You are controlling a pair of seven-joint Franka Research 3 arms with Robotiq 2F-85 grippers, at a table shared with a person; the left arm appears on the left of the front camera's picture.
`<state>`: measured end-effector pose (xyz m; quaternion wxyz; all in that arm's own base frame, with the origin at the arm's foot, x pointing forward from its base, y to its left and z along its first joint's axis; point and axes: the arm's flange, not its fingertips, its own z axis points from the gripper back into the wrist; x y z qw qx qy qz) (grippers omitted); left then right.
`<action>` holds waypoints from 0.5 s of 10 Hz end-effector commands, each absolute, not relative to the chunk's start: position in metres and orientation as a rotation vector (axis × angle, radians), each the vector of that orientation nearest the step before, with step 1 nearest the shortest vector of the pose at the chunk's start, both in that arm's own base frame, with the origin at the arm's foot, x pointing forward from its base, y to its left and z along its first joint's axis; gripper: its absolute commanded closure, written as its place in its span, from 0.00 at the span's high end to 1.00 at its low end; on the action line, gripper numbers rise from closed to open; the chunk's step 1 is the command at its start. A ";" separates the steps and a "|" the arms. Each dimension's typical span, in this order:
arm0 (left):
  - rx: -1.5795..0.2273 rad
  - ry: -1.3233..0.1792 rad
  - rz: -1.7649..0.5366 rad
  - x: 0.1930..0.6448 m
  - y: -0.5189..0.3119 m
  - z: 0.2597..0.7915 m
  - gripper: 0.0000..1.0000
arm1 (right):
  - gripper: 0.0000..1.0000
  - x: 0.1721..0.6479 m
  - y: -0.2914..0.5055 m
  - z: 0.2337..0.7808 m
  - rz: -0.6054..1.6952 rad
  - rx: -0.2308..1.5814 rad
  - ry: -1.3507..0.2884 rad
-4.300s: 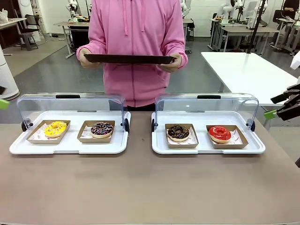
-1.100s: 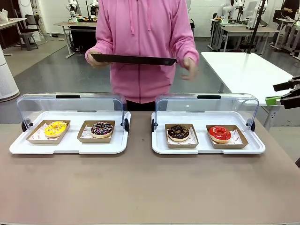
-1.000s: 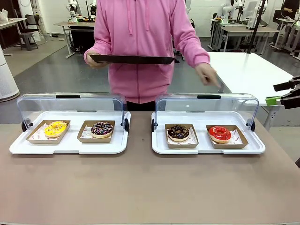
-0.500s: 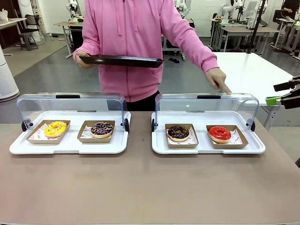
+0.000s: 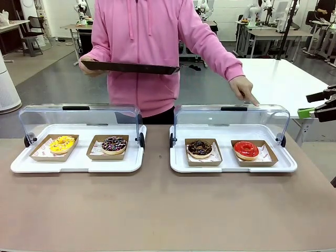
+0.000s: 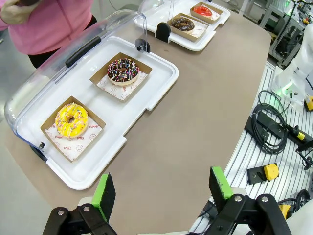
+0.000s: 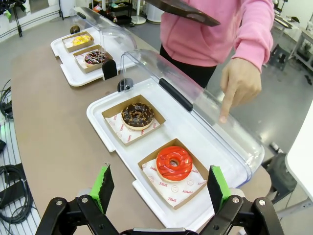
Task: Provide the desired donut to the person.
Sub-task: Pick up and lift the Paper togo box containing the Donut pointed at by the person.
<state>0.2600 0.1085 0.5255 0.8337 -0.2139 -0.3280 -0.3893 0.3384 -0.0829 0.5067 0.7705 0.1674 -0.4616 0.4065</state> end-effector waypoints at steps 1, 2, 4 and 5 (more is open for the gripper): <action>-0.464 -0.705 -0.839 0.259 0.110 0.525 1.00 | 1.00 0.342 -0.082 0.504 0.880 0.377 -1.007; -0.464 -0.705 -0.839 0.259 0.110 0.525 1.00 | 1.00 0.342 -0.082 0.504 0.880 0.377 -1.007; -0.464 -0.705 -0.839 0.259 0.110 0.525 1.00 | 1.00 0.342 -0.082 0.504 0.880 0.377 -1.007; -0.464 -0.705 -0.839 0.259 0.110 0.525 1.00 | 1.00 0.342 -0.082 0.504 0.880 0.377 -1.007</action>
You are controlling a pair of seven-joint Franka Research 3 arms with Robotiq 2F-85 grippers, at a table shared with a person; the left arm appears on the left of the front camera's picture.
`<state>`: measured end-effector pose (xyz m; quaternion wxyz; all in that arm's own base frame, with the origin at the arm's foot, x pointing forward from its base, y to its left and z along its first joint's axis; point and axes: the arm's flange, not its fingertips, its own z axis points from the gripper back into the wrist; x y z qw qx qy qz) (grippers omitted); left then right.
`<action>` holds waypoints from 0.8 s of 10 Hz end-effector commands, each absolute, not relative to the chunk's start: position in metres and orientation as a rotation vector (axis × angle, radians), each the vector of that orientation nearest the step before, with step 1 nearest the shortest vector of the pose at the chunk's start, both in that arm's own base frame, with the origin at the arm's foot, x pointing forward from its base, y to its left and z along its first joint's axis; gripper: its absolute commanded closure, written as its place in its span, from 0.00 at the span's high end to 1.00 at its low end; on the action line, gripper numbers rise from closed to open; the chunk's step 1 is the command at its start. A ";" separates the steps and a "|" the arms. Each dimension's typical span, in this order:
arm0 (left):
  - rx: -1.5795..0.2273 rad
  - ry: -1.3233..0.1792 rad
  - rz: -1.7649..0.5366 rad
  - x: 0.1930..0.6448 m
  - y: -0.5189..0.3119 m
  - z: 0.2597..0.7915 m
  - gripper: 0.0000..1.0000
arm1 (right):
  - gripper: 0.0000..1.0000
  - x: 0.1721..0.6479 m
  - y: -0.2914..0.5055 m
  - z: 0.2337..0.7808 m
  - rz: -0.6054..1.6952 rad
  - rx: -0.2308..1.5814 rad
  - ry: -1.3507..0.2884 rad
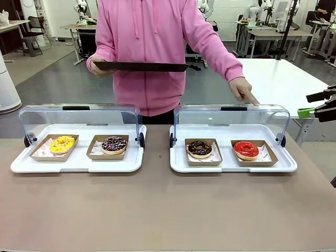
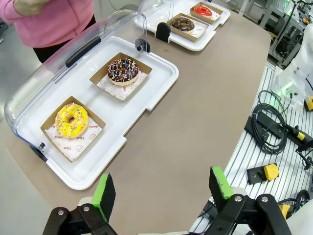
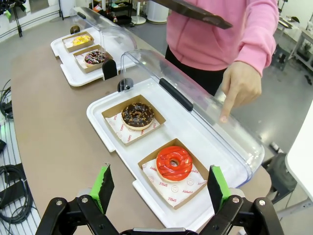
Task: Provide the desired donut to the person.
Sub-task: Pick up and lift the Paper togo box containing the Donut pointed at by the person.
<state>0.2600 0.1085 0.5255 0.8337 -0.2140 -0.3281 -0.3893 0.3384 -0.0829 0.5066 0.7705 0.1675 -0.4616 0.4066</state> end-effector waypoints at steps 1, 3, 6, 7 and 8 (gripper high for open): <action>-0.464 -0.705 -0.839 0.259 0.110 0.525 1.00 | 1.00 0.342 -0.082 0.504 0.880 0.377 -1.007; -0.464 -0.705 -0.839 0.259 0.110 0.525 1.00 | 1.00 0.349 -0.056 0.516 1.031 0.255 -0.904; -0.464 -0.705 -0.839 0.259 0.110 0.525 1.00 | 1.00 0.389 0.017 0.494 1.294 0.025 -0.572; -0.464 -0.705 -0.839 0.259 0.110 0.525 1.00 | 1.00 0.399 0.028 0.473 1.347 -0.025 -0.477; -0.464 -0.705 -0.839 0.259 0.110 0.525 1.00 | 1.00 0.406 0.034 0.451 1.413 -0.049 -0.378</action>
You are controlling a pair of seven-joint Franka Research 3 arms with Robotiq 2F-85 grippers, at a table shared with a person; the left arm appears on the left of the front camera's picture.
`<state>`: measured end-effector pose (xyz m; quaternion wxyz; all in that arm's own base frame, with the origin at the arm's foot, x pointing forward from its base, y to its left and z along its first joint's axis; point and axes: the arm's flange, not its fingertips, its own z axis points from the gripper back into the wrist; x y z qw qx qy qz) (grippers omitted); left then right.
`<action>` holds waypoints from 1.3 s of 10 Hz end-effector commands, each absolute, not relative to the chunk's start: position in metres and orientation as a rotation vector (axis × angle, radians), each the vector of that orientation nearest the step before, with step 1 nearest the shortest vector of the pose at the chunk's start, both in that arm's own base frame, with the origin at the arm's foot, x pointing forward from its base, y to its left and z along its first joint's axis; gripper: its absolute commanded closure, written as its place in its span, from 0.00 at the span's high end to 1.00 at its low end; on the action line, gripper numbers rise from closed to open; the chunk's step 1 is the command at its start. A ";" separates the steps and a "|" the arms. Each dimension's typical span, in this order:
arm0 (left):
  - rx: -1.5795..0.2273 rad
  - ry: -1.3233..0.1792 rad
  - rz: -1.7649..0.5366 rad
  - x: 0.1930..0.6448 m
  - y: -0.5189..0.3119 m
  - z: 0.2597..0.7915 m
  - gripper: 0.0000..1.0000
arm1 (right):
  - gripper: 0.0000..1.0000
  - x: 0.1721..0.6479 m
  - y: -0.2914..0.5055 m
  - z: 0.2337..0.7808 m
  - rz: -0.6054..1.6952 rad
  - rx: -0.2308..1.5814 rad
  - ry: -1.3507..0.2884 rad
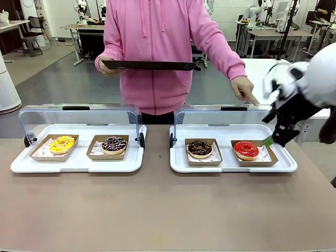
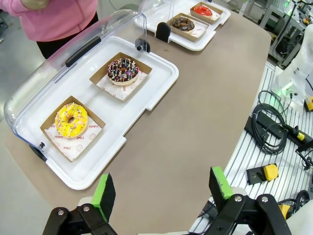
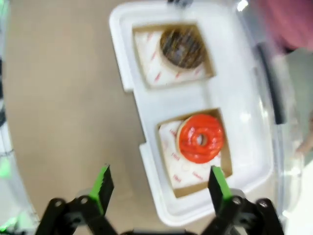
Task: Provide the desired donut to the person.
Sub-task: Pick up and lift the Paper togo box containing the Donut pointed at by the person.
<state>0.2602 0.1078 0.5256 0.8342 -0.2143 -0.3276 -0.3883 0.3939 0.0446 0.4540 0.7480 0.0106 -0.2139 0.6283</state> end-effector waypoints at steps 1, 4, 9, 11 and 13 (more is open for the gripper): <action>-0.464 -0.705 -0.839 0.259 0.110 0.525 1.00 | 1.00 0.410 0.036 0.433 1.478 -0.041 -0.320; -0.464 -0.705 -0.839 0.259 0.110 0.525 1.00 | 1.00 0.433 0.023 0.386 1.508 -0.060 -0.294; -0.464 -0.705 -0.839 0.259 0.110 0.525 1.00 | 1.00 0.465 0.005 0.355 1.513 -0.115 -0.255; -0.464 -0.705 -0.839 0.259 0.110 0.525 1.00 | 1.00 0.470 0.001 0.350 1.473 -0.152 -0.234; -0.464 -0.705 -0.839 0.259 0.110 0.525 1.00 | 1.00 0.471 0.001 0.347 1.473 -0.113 -0.218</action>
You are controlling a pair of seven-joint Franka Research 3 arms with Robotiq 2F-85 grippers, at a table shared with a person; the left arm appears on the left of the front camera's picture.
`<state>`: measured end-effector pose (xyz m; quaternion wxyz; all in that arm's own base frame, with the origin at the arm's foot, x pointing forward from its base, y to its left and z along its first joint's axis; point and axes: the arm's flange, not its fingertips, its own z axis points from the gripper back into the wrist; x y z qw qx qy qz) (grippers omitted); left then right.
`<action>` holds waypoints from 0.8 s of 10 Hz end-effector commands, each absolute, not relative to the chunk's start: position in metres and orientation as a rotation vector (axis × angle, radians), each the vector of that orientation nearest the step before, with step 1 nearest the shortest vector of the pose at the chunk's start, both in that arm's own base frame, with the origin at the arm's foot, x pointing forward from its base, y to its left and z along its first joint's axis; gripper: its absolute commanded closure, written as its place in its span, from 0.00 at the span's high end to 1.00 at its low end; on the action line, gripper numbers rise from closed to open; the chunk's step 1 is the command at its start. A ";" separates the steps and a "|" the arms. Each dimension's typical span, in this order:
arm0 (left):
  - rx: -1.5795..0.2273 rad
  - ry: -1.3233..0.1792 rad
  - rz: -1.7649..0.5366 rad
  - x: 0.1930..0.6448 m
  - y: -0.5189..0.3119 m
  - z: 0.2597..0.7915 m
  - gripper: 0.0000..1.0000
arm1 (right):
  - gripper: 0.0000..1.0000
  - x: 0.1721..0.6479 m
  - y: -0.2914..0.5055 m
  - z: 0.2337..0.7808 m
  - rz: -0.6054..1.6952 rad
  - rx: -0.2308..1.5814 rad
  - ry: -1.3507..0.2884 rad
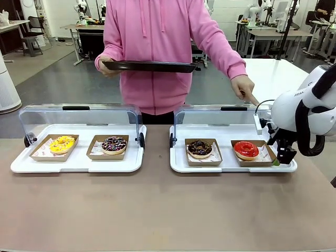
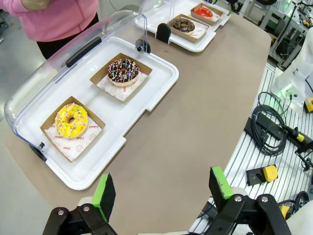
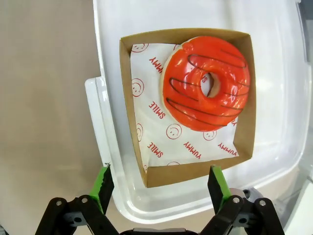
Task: Provide the desired donut to the person.
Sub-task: Pick up and lift the Paper togo box containing the Donut pointed at by the person.
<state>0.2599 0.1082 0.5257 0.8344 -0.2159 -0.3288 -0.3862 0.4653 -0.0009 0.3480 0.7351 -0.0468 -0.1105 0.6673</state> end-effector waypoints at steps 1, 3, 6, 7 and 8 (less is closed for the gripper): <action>-0.464 -0.705 -0.839 0.259 0.110 0.525 1.00 | 1.00 0.472 0.002 0.345 1.474 -0.117 -0.217; -0.464 -0.705 -0.839 0.259 0.110 0.525 1.00 | 1.00 0.474 0.000 0.340 1.474 -0.122 -0.233; -0.464 -0.705 -0.839 0.259 0.110 0.525 1.00 | 0.12 0.479 0.000 0.333 1.493 -0.122 -0.222; -0.464 -0.705 -0.839 0.259 0.110 0.525 1.00 | 0.00 0.479 0.001 0.332 1.487 -0.126 -0.220; -0.464 -0.705 -0.839 0.259 0.110 0.525 1.00 | 0.00 0.480 0.000 0.330 1.488 -0.128 -0.202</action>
